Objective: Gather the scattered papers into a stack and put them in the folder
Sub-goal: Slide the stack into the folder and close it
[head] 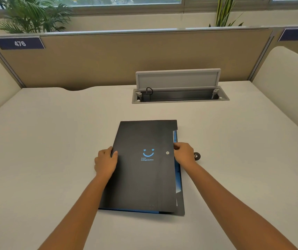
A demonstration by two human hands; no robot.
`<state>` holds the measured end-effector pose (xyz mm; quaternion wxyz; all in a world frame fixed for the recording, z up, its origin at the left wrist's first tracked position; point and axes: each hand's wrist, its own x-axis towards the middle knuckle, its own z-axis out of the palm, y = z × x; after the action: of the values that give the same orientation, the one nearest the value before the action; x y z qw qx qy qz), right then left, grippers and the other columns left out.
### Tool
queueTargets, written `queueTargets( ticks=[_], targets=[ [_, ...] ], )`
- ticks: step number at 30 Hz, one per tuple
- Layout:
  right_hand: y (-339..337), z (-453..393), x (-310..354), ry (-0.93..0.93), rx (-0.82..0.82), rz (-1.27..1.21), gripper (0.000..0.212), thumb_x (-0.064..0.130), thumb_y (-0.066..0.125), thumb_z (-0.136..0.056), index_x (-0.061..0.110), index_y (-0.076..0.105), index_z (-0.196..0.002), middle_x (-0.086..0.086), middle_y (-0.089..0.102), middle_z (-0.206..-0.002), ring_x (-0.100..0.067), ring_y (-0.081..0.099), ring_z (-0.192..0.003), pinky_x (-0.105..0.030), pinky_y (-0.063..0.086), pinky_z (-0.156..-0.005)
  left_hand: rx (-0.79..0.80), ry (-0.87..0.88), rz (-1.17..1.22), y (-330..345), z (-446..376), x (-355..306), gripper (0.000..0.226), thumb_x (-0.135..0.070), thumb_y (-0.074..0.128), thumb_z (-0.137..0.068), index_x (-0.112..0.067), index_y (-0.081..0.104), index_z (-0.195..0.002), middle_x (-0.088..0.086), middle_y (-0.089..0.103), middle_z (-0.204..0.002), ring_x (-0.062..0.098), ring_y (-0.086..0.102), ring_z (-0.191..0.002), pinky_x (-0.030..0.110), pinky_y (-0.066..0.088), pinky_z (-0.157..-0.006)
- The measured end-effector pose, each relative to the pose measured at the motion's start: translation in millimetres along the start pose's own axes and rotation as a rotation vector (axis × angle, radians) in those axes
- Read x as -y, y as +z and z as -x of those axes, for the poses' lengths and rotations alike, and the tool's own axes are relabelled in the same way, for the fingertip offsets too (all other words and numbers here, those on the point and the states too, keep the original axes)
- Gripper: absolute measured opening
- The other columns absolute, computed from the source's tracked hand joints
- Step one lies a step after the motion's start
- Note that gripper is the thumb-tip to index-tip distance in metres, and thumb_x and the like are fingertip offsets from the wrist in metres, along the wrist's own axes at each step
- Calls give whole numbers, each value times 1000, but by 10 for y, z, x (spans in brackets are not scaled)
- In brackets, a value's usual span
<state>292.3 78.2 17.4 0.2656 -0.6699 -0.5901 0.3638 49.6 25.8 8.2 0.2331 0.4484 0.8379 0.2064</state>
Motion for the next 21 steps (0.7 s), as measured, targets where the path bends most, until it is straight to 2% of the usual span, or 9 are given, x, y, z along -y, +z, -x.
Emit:
queueTargets(
  ticks=[5, 8, 11, 13, 14, 16, 18, 21],
  targets=[
    [-111, -89, -6, -14, 158, -25, 20, 14, 55, -90, 5, 66, -105, -8, 61, -81, -18, 51, -67, -24, 42, -67, -79, 77, -47, 73, 75, 81, 50, -33, 44, -92, -16, 38, -138, 14, 43, -133, 33, 43, -119, 42, 39, -97],
    [-124, -144, -36, -33, 111, 66, 24, 8, 47, -91, -4, 61, -106, -10, 55, -77, -20, 47, -70, -24, 37, -66, -119, 117, -78, 132, 139, 99, 51, -34, 45, -91, -16, 37, -138, 14, 45, -130, 32, 45, -115, 41, 40, -94],
    [-118, -149, -39, -69, 92, 140, 23, 6, 44, -92, -6, 63, -94, -5, 55, -66, -20, 50, -66, -20, 37, -56, -134, 135, -116, 150, 163, 101, 52, -35, 43, -91, -16, 36, -139, 14, 44, -131, 32, 45, -115, 42, 40, -93],
    [-155, -165, -32, -88, 129, 112, 22, 6, 45, -92, -1, 65, -97, -13, 65, -78, -28, 59, -72, -21, 46, -59, -144, 145, -125, 145, 167, 102, 52, -36, 43, -91, -15, 36, -138, 13, 44, -131, 32, 46, -114, 41, 41, -93],
    [-183, -170, -24, -82, 158, 89, 24, 6, 45, -92, 2, 65, -104, -18, 67, -87, -31, 62, -75, -25, 50, -62, -150, 158, -133, 145, 173, 108, 52, -37, 43, -91, -15, 36, -138, 13, 44, -131, 31, 46, -114, 41, 41, -93],
    [-233, -160, -7, -46, 194, 57, 32, 6, 43, -93, 6, 57, -122, -22, 65, -94, -33, 64, -72, -30, 54, -66, -157, 185, -145, 148, 172, 130, 53, -38, 43, -91, -16, 35, -138, 13, 45, -131, 31, 47, -113, 40, 41, -92],
    [-263, -119, 10, -48, 96, 74, 37, 5, 40, -94, 8, 50, -130, -19, 62, -100, -28, 60, -74, -32, 52, -74, -147, 199, -114, 147, 151, 166, 56, -39, 46, -89, -16, 35, -139, 13, 45, -131, 30, 48, -113, 40, 41, -93],
    [-344, 24, 38, -241, -250, 76, 31, 10, 42, -96, 12, 57, -123, -13, 57, -119, -23, 59, -98, -25, 45, -83, -107, 220, -44, 128, 109, 240, 63, -42, 53, -85, -19, 32, -140, 12, 47, -127, 28, 49, -112, 40, 42, -93]
  ],
)
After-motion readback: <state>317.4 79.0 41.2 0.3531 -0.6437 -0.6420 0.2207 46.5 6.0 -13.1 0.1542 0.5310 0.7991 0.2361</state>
